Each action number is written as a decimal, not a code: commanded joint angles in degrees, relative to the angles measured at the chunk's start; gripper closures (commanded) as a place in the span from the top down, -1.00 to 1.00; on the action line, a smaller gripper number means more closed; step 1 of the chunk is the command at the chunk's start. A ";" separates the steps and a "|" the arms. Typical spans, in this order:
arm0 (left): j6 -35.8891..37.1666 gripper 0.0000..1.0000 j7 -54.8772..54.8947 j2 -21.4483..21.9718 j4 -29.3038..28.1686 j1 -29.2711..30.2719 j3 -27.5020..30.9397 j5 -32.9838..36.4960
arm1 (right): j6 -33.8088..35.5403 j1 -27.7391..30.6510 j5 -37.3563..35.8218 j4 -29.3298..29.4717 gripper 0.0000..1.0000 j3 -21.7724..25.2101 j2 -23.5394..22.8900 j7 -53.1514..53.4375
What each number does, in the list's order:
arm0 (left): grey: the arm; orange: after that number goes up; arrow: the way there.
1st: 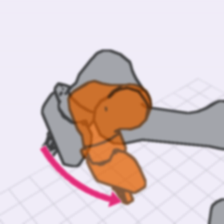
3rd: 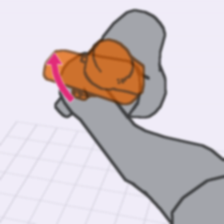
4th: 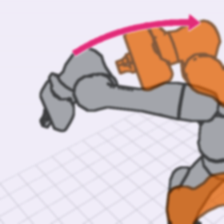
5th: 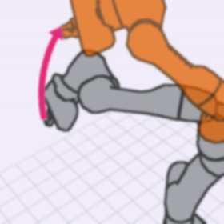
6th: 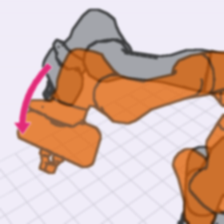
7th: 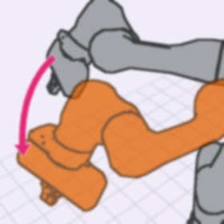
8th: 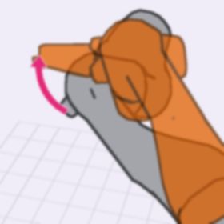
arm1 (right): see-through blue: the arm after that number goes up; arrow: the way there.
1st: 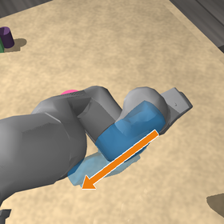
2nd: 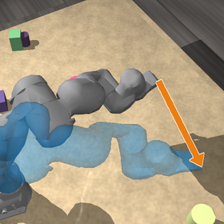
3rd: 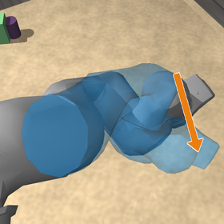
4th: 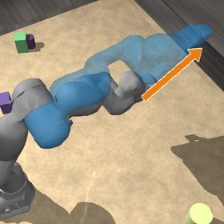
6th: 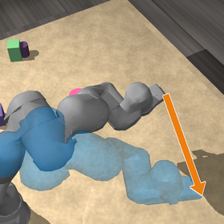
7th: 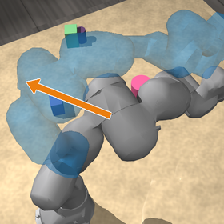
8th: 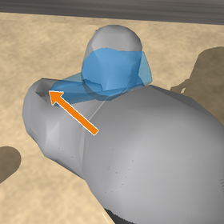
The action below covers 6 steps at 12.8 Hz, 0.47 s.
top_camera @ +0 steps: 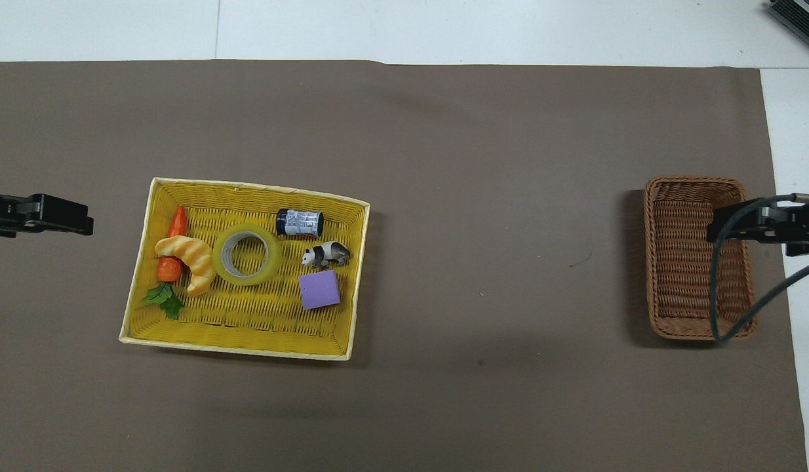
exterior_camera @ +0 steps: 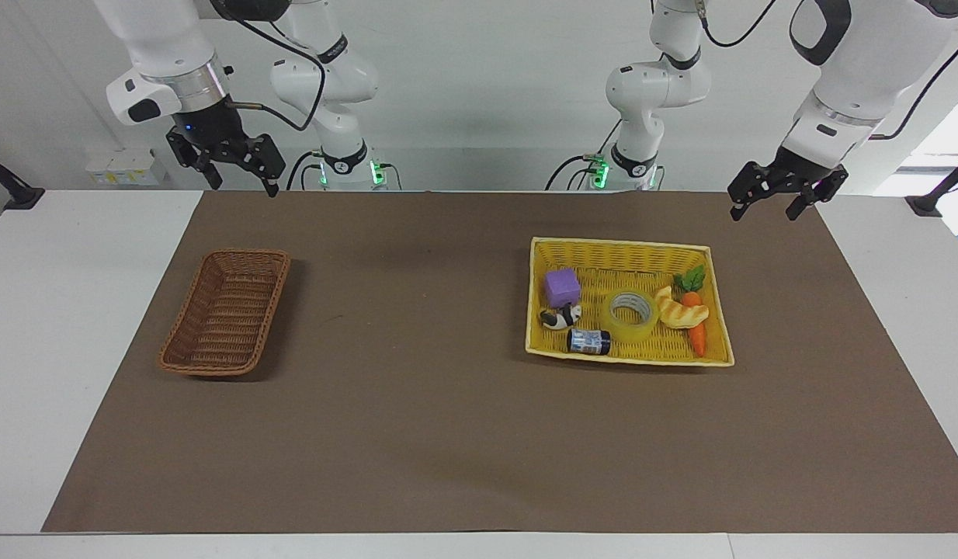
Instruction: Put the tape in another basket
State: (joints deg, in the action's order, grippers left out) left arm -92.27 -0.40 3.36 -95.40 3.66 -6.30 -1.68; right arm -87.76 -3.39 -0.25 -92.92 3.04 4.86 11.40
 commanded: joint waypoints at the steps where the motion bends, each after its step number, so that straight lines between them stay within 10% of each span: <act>1: -0.54 1.00 -1.26 1.47 -1.89 0.38 -0.38 -0.26 | -1.01 0.66 0.95 -1.12 1.00 -0.13 1.02 -1.55; 6: 0.69 1.00 -11.36 1.65 -1.80 -2.95 -1.35 -0.26 | -1.01 0.66 0.95 -1.12 1.00 -0.13 0.94 -1.55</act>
State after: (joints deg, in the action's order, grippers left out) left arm -92.13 -7.55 3.41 -95.57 3.00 -7.79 -1.69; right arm -87.76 -3.39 -0.25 -92.92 3.04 4.86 11.40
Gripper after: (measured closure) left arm 0.000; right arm 0.000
